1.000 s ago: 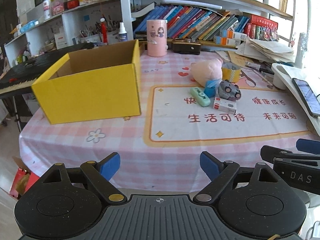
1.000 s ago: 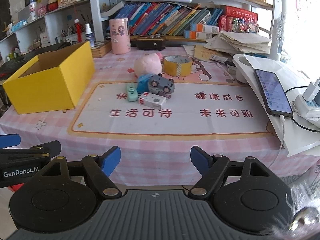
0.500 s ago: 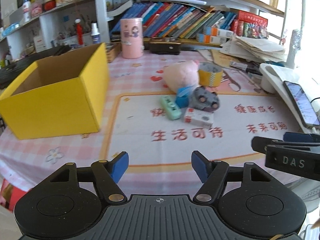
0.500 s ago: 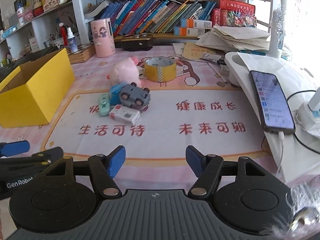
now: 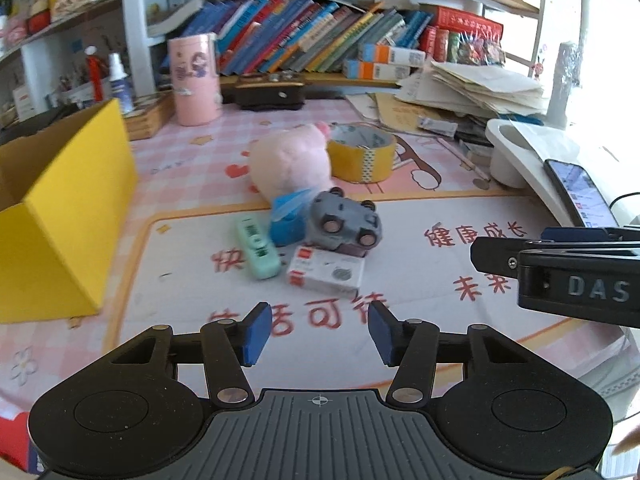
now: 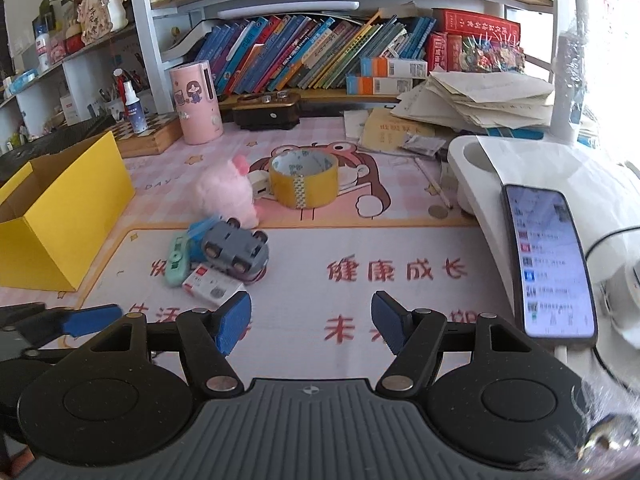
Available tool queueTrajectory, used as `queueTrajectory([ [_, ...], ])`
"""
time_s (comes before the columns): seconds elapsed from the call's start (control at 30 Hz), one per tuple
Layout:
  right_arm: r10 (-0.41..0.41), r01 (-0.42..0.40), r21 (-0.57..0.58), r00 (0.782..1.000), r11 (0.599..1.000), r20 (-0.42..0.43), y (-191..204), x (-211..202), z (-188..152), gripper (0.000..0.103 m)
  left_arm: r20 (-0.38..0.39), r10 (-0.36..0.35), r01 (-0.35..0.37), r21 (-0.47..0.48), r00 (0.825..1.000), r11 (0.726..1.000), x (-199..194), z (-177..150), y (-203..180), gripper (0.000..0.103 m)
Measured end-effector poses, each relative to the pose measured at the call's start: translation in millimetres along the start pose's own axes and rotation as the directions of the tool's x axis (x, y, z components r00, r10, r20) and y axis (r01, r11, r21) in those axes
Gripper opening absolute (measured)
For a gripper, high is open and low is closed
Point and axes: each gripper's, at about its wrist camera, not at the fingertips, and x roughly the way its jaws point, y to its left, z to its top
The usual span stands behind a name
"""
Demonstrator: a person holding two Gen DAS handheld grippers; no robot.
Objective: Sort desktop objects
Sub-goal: 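Move both tools toward the toys beside the plush pig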
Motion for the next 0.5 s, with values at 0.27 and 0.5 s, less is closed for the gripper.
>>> queueTrajectory([
  [0.27, 0.010, -0.010, -0.004, 1.000, 1.000, -0.007, -19.6, 15.3, 9.9, 0.066, -0.018, 0.001, -0.001, 0.029, 1.000, 1.000, 39.8, 18.9, -4.3, 0.059],
  [0.5, 0.012, -0.012, -0.004, 1.000, 1.000, -0.005, -30.1, 26.0, 18.8, 0.066, -0.049, -0.010, 0.012, 0.047, 0.999, 0.999, 60.5, 25.3, -0.4, 0.061],
])
